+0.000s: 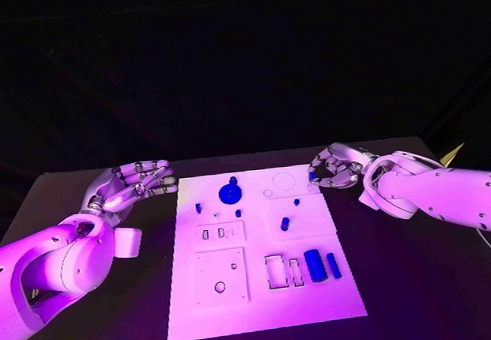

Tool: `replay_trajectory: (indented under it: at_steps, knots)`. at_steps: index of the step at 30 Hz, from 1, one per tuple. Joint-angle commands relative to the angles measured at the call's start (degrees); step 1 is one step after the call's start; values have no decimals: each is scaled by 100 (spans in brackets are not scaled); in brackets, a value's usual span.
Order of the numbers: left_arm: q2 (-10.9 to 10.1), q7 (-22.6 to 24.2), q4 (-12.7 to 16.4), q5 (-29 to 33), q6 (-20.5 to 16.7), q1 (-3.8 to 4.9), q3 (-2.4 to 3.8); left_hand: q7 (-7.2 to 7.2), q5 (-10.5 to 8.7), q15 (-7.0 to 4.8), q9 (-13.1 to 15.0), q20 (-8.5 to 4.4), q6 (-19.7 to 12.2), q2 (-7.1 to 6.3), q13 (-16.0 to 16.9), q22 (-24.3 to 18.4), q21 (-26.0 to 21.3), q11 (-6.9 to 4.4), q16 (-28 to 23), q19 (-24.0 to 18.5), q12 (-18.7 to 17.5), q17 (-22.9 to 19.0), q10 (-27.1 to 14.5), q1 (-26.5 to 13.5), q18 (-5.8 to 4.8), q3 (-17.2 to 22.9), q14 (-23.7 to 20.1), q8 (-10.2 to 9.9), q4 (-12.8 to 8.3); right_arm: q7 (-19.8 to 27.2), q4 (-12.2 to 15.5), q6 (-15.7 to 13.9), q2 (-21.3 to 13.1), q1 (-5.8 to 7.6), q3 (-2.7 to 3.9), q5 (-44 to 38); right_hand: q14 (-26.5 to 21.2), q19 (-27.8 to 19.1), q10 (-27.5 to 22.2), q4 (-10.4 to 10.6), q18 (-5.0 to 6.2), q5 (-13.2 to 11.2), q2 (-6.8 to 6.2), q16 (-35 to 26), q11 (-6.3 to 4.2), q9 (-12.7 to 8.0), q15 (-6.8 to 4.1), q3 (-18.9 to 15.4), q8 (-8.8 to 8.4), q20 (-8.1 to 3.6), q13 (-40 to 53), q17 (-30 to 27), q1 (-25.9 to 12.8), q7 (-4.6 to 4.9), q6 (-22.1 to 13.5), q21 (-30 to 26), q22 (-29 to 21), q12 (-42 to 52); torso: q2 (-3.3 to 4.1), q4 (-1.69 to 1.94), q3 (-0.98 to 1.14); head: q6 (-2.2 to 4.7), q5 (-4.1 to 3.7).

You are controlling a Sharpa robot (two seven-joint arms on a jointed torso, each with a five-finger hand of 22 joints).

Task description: Assemble the parts on the task board

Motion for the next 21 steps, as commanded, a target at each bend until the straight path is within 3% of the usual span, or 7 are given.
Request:
replay_trajectory:
  at_steps: [1, 10, 18, 21]
  knots:
    - [3, 38, 3, -20, 113, 2, 3, 186, -21, 2, -9, 12, -27, -13, -8, -6, -18, 13, -29, -46, -30, 7, 10, -35, 47, 22, -21, -22, -16, -34, 142, -415, -48, -1, 5, -78, 596, 602, 422, 5, -39, 47, 97, 36, -36, 138, -26, 38, 109, -38, 1328, 1505, -7, -86, 112, 26, 1508, 42, -7, 4, 2, -3, 13]
    - [1, 39, -6, -20, 116, 2, 2, 185, -20, 3, -9, 19, -27, -10, -6, -7, -17, 14, -34, -60, -27, 23, 8, -50, 52, 27, -21, -22, -20, -323, 989, -714, -180, 137, 34, 52, 596, 602, 430, -48, -39, 106, 83, 36, -37, 169, -23, 121, 147, -43, 1335, 1505, -99, -81, 55, 26, 1508, 49, -6, -10, -10, 26, 47]
    - [7, 39, -22, -20, 110, 3, 2, 185, -20, 3, -9, 19, -27, -10, -6, -7, -17, 14, -34, -60, -27, 23, 8, -50, 52, 27, -21, -22, -20, -1097, 1694, -1062, 85, 164, 33, -258, 596, 602, 421, -66, -39, 118, 111, 36, -32, 186, -20, 174, 168, -43, 1326, 1505, -155, -74, 28, 26, 1508, 35, -9, 23, -16, -3, 95]
    - [3, 37, -27, -20, 104, 4, 2, 185, -20, 3, -9, 19, -27, -10, -6, -7, -17, 14, -34, -60, -27, 23, 8, -50, 52, 27, -21, -22, -20, -1419, 1939, -1157, 242, 154, 28, -411, 596, 602, 407, -78, -39, 106, 128, 36, -31, 192, -20, 199, 174, -42, 1311, 1505, -167, -73, 13, 26, 1508, 16, 0, 8, -18, -11, 153]
